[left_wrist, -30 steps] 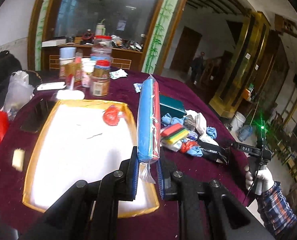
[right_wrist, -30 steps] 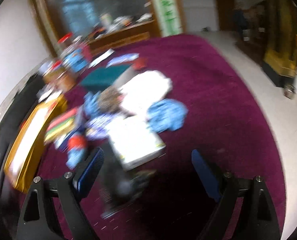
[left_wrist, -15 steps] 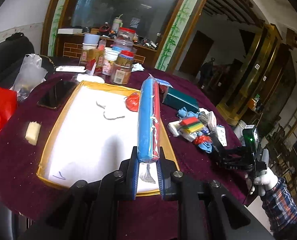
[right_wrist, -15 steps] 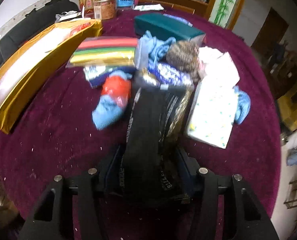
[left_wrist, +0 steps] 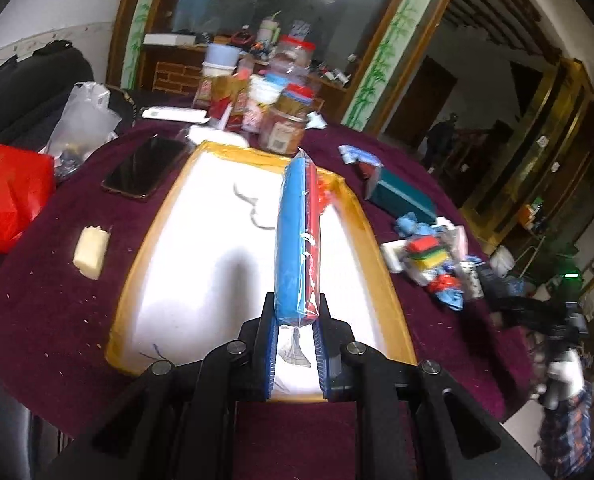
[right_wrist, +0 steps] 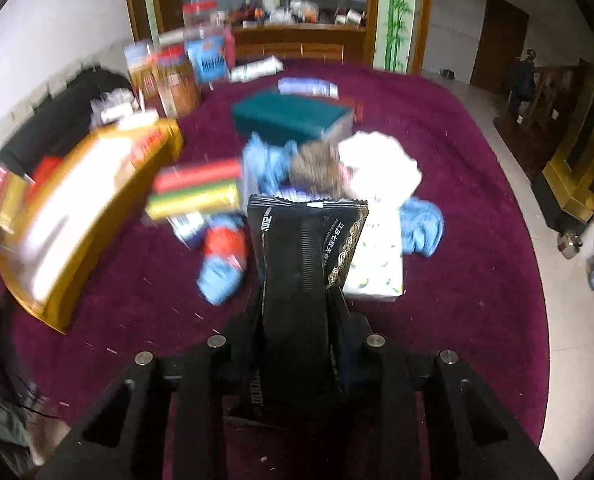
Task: Organize soft objects
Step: 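Carry strip pack to the tray with left gripper while right gripper grasps black package, then release strip pack in tray with left gripper while right gripper releases black package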
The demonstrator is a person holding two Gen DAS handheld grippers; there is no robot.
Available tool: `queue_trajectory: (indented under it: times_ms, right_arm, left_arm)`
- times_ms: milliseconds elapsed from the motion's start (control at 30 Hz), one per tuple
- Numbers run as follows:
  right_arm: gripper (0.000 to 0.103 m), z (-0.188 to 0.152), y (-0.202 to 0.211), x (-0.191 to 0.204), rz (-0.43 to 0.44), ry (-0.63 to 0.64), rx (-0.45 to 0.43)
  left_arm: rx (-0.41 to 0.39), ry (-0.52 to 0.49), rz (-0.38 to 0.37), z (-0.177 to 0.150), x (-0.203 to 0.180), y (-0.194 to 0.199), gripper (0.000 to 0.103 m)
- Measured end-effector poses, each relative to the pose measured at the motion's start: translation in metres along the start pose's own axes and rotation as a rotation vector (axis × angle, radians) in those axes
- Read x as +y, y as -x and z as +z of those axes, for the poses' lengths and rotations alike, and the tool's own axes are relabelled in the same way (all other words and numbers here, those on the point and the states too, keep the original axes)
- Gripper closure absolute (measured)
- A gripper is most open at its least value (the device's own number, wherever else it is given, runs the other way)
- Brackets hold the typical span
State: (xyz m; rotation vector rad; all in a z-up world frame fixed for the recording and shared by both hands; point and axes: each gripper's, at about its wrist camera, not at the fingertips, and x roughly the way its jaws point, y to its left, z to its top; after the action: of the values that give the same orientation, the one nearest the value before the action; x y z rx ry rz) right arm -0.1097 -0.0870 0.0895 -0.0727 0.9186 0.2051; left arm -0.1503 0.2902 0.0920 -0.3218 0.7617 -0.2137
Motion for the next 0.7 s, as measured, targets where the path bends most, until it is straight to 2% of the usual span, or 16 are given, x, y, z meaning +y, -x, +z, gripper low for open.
queue_trajectory:
  times_ms: [133, 200, 333, 467, 567, 600, 667, 700]
  right_arm:
    - [0.073, 0.029, 0.017, 0.024, 0.117, -0.008, -0.041]
    - [0.073, 0.044, 0.013, 0.047, 0.19, 0.0, -0.026]
    - [0.073, 0.072, -0.015, 0.101, 0.283, 0.034, 0.024]
    - [0.073, 0.093, -0.06, 0.151, 0.32, 0.041, 0.108]
    - [0.073, 0.104, -0.099, 0.179, 0.309, 0.037, 0.17]
    - [0.072, 0.107, -0.106, 0.183, 0.293, 0.035, 0.178]
    - [0.072, 0.116, -0.114, 0.194, 0.235, 0.051, 0.152]
    - [0.073, 0.121, -0.119, 0.197, 0.232, 0.047, 0.15]
  left_arm:
    - [0.056, 0.016, 0.046, 0.016, 0.013, -0.023, 0.087]
    - [0.089, 0.042, 0.051, 0.028, 0.021, -0.038, 0.087]
    - [0.142, 0.066, 0.068, 0.059, 0.029, -0.07, 0.087]
    - [0.161, 0.065, 0.118, 0.084, 0.034, -0.097, 0.087]
    - [0.159, 0.066, 0.179, 0.098, 0.045, -0.118, 0.084]
    - [0.166, 0.076, 0.178, 0.101, 0.049, -0.125, 0.082]
    - [0.173, 0.128, 0.165, 0.104, 0.065, -0.14, 0.066]
    - [0.174, 0.159, 0.168, 0.104, 0.071, -0.144, 0.063]
